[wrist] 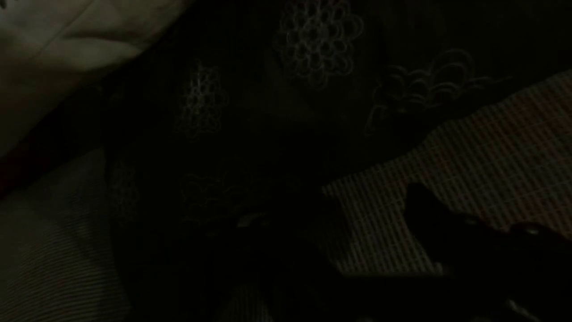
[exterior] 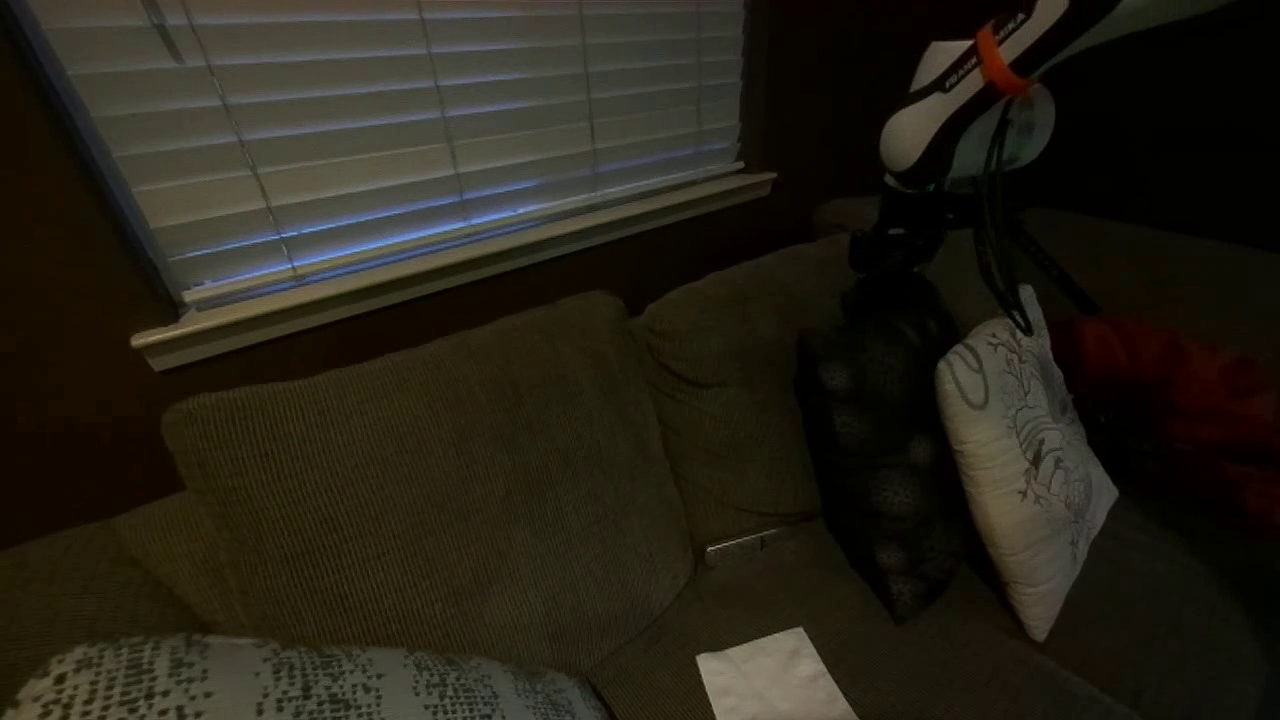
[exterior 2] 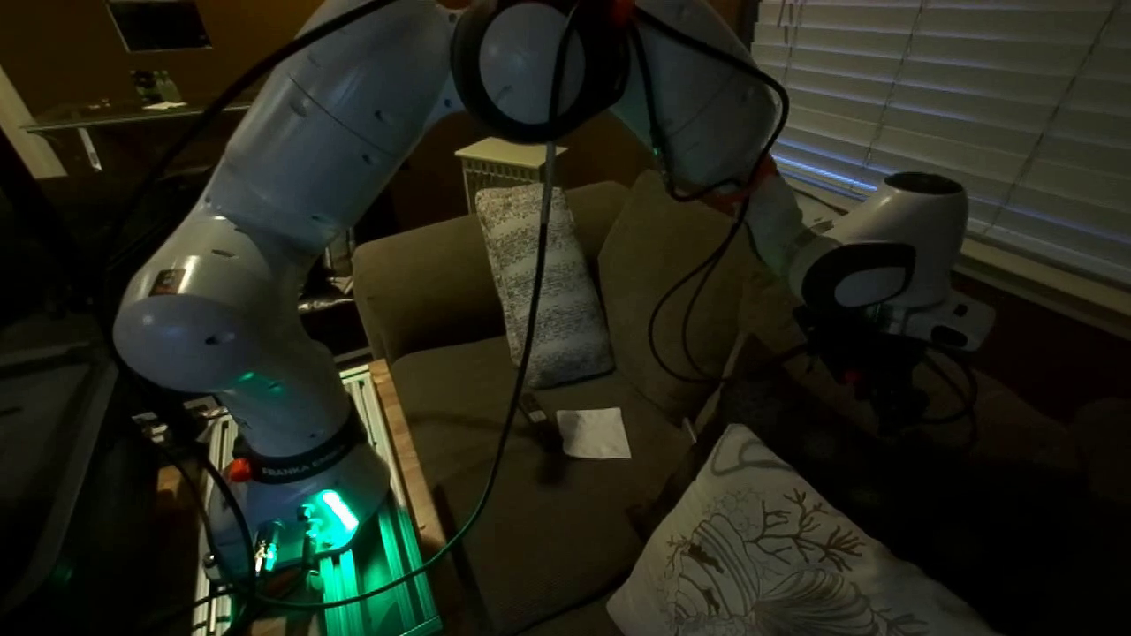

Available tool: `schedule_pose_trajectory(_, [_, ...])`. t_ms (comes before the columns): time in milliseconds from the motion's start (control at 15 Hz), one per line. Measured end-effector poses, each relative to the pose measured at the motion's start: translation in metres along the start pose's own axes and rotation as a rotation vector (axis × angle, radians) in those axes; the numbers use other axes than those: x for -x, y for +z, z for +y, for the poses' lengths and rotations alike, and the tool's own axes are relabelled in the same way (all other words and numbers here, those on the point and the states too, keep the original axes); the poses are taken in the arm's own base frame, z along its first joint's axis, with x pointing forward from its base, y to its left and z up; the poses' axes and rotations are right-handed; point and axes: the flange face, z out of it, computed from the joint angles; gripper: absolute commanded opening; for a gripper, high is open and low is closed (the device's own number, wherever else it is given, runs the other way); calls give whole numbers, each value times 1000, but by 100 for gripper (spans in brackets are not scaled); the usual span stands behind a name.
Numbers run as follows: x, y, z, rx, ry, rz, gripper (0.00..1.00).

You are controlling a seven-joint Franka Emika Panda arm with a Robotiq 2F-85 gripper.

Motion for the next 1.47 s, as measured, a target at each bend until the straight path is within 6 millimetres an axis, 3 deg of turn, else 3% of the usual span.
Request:
schedule_pose_trajectory(533, [19,60,-8,30,37,-70,100])
schedule_pose_trajectory(600, [21,66,-8,35,38,-88,93])
schedule_pose_trajectory(667, [22,71,-8,41,40,-112,72])
schedule_pose_trajectory(800, [22,77,-9,50,40,-160,69])
schedule_pose_trajectory(1467, [7,72,-11,53,115,-191,2])
